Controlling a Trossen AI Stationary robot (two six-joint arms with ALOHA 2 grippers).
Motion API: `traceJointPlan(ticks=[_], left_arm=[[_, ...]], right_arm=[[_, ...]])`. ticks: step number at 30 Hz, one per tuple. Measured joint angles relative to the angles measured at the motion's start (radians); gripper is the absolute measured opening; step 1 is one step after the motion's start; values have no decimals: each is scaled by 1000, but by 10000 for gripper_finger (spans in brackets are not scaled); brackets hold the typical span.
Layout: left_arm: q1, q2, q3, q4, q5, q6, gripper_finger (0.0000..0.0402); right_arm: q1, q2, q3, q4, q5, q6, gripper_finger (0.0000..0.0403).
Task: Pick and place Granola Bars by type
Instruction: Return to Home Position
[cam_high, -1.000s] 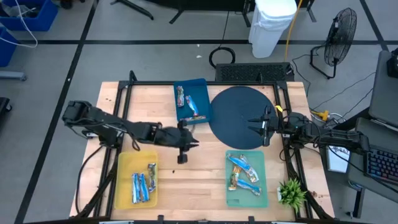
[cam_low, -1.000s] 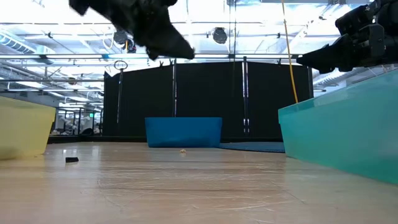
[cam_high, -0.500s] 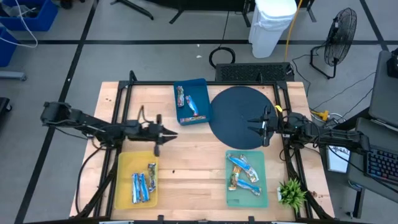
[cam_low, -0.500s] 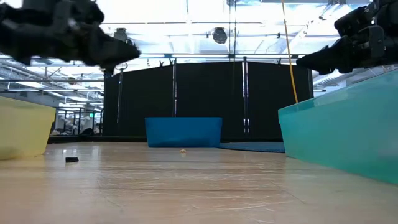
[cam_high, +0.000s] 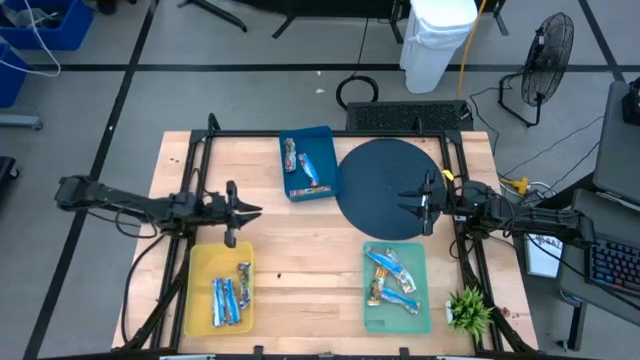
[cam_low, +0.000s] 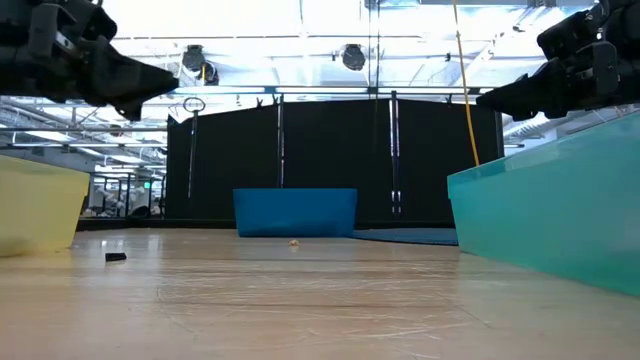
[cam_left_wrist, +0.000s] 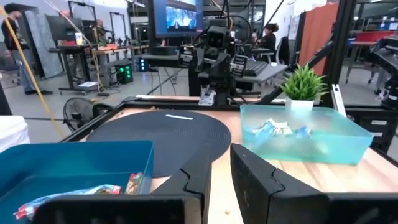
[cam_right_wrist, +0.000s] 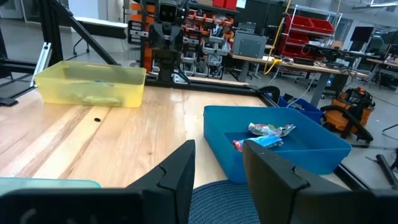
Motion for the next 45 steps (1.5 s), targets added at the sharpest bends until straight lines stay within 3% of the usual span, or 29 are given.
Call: traceJointPlan(ticks=[7, 13, 45], left_arm=[[0, -206, 0, -243, 0, -5, 65], [0, -308, 0, -389, -1, -53, 65], [12, -335, -21, -460, -37, -26, 65]], right_arm=[[0, 0, 0, 0, 0, 0, 125], [0, 0, 0, 0, 0, 0, 125], [0, 0, 0, 0, 0, 0, 125]])
